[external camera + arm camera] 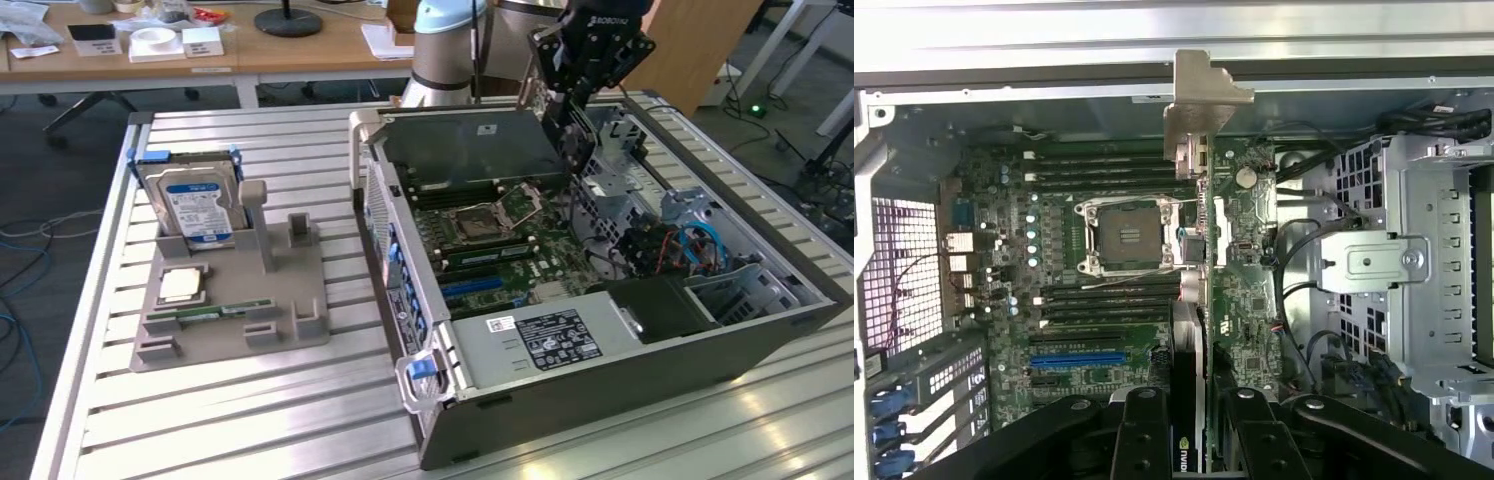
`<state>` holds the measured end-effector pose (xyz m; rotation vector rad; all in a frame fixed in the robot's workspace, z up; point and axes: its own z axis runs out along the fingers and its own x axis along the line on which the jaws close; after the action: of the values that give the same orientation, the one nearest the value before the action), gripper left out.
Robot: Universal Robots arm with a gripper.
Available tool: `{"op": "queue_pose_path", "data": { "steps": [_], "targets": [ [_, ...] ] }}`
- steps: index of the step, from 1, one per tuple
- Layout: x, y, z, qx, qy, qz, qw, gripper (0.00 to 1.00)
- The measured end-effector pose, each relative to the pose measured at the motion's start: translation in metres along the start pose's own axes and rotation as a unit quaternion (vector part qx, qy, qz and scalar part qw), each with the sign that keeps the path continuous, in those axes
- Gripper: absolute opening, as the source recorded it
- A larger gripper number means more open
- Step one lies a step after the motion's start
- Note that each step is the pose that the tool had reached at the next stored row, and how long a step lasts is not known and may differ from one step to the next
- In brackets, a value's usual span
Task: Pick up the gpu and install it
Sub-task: 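Pick up the gpu and move the gpu toward the slot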
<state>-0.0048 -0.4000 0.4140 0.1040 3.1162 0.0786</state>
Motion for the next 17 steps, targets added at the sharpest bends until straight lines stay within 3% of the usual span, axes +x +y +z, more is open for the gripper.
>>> {"op": "queue_pose_path", "data": {
  "steps": [6, 17],
  "targets": [
    [-0.002, 0.0001, 0.0001, 0.0000, 0.0000, 0.000, 1.0000, 0.26],
    [-0.022, 0.0015, 0.0008, 0.0000, 0.0000, 0.000, 1.0000, 0.26]
  ]
}}
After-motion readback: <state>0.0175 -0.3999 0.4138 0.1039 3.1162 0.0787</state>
